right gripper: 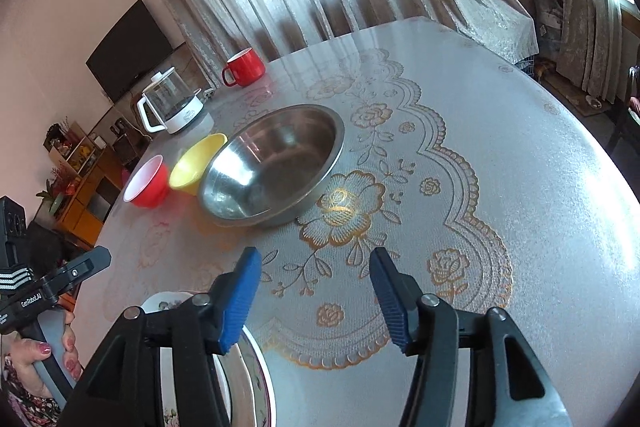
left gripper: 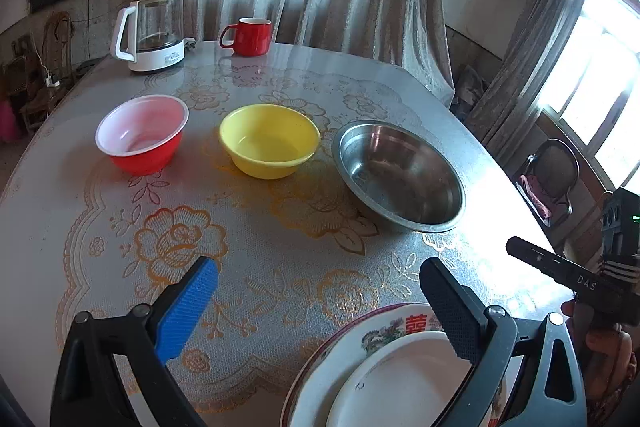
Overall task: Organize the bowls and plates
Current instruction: 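Move the right gripper to the rim of the steel basin, then grasp the steel basin rim with the right gripper and lift it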
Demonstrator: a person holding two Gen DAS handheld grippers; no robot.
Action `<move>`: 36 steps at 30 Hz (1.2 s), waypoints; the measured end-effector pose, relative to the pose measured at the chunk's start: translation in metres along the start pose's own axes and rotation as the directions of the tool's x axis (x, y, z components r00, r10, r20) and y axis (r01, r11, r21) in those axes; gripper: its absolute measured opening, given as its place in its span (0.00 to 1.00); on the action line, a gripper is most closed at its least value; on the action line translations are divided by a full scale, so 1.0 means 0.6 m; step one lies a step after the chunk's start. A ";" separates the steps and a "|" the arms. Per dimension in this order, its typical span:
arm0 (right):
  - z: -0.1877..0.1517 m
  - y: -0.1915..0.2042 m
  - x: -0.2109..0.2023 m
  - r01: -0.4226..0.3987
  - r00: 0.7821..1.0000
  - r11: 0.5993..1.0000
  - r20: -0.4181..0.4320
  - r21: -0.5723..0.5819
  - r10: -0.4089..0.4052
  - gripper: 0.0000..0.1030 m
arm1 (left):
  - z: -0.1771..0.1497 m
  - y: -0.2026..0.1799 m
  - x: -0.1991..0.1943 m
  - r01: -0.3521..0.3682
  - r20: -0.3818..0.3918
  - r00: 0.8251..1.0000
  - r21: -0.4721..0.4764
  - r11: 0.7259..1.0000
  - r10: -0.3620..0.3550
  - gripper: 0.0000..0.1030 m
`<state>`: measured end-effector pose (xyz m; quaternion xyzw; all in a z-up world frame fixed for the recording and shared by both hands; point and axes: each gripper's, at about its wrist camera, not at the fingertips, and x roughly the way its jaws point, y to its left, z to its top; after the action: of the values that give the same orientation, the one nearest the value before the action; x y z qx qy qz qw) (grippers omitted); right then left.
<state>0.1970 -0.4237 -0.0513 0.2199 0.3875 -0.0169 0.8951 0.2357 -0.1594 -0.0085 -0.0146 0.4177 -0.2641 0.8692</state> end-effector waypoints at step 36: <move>0.088 -0.054 0.198 -0.064 0.997 0.989 -0.043 0.131 0.070 0.41 | 0.104 -0.062 0.212 -0.027 -0.130 0.990 0.144 0.989 0.046 0.97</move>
<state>0.3097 -0.4577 -0.1151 0.2910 0.3992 -0.0066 0.8695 0.3298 -0.2632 -0.0502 0.0726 0.4550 -0.2775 0.8430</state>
